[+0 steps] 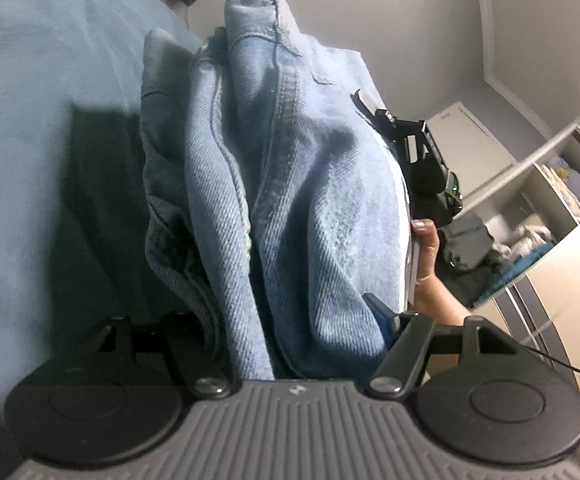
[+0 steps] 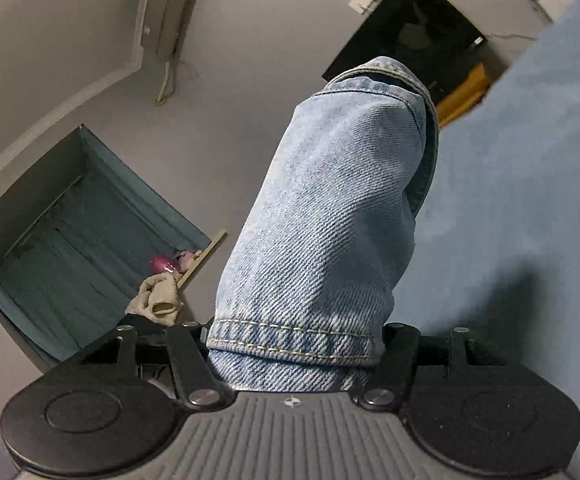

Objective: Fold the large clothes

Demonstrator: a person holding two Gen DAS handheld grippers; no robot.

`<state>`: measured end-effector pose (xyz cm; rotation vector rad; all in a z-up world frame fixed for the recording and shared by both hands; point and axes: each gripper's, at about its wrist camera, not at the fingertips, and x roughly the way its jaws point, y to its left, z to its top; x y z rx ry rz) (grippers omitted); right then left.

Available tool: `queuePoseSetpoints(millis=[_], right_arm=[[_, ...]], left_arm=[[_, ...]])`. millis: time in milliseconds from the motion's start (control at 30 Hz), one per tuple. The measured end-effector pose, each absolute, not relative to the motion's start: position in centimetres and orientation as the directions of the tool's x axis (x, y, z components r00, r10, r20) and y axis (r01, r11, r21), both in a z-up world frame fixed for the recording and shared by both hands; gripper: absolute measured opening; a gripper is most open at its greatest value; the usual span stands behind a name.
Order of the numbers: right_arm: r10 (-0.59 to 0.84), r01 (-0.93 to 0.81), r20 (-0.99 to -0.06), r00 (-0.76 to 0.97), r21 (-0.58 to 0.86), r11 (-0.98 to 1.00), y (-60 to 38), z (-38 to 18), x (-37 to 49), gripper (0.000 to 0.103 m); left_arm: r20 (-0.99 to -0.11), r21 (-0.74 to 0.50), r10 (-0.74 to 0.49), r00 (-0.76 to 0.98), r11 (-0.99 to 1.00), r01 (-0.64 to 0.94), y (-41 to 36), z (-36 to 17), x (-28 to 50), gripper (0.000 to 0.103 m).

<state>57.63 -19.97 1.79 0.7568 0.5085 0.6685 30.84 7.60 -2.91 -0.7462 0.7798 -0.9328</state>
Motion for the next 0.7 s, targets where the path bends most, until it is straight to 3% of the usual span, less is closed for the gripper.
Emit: queuePoseSetpoints(millis=[133,233,300,367,533,633,700], right_arm=[[0.698,-0.315,-0.27,0.664,0.746,0.587,-22.0,0.6,63.4,0.067],[0.604,-0.081,-0.469,0.644,0.743,0.664,-22.8,-3.9,67.8,0.076],[0.51,0.078,-0.567,0.647,0.715,0.695,-23.2,-6.4,69.3,0.079],[0.51,0.082,-0.523,0.683,0.748,0.658,-23.7,-7.0,69.6,0.081],[0.385,0.064,-0.45,0.806,0.712,0.699,-24.4,-4.2,67.4,0.093],[0.281,-0.06,-0.4,0.872,0.482,0.874,-21.7,-0.7,65.2,0.091],[0.218,-0.122,-0.391,0.894,0.256,0.959,-18.5,0.6,65.1,0.076]], left_arm=[[-0.317,-0.825,-0.859,0.401,0.458,0.33,5.8,-5.8,33.8,0.067],[-0.4,-0.817,-0.83,0.389,0.515,0.259,5.2,-8.8,35.1,0.068],[-0.352,-0.856,-0.838,0.417,0.469,0.218,5.8,-9.9,35.4,0.076],[-0.346,-0.868,-0.84,0.419,0.456,0.198,6.6,-10.0,34.8,0.077],[-0.466,-0.778,-0.742,0.482,0.603,0.178,8.4,-7.5,34.6,0.078],[-0.513,-0.633,-0.612,0.602,0.743,0.216,7.9,-3.2,32.7,0.079],[-0.505,-0.511,-0.527,0.684,0.821,0.255,6.3,-0.9,32.6,0.079]])
